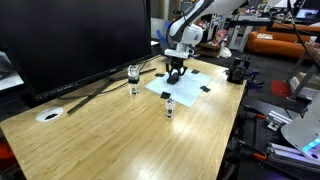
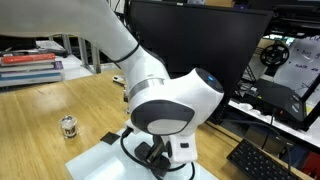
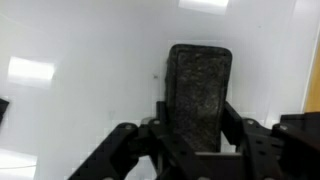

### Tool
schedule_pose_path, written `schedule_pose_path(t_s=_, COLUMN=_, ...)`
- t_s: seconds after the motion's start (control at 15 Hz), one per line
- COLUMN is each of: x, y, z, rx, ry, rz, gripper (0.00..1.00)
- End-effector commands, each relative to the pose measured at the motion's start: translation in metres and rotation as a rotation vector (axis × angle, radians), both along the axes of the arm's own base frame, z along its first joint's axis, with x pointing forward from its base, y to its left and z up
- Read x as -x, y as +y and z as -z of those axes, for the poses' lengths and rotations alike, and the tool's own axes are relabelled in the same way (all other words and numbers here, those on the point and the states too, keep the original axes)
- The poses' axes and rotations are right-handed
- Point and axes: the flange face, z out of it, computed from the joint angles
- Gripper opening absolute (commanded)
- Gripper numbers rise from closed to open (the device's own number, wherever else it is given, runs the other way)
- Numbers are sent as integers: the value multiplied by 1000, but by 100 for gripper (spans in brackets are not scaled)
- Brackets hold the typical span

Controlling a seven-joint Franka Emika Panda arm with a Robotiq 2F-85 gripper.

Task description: Pick up the duster and rub the white object

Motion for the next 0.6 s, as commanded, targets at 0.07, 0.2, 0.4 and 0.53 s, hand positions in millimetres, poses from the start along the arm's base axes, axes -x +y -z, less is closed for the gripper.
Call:
schedule_pose_path(t_s=0.07, x=-24, y=0, z=41, rx=21, ry=12, rz=-18, gripper=30)
schedule_pose_path(t_s=0.2, x=-29, y=0, z=43, rx=17, ry=11, rz=-25, gripper=30)
schedule_pose_path(t_s=0.4, x=-38, y=1, z=41, rx=10, ry=2, rz=-33, gripper=30)
schedule_pose_path(t_s=0.53, x=-40, y=2, z=41, rx=7, ry=4, rz=-37, gripper=30)
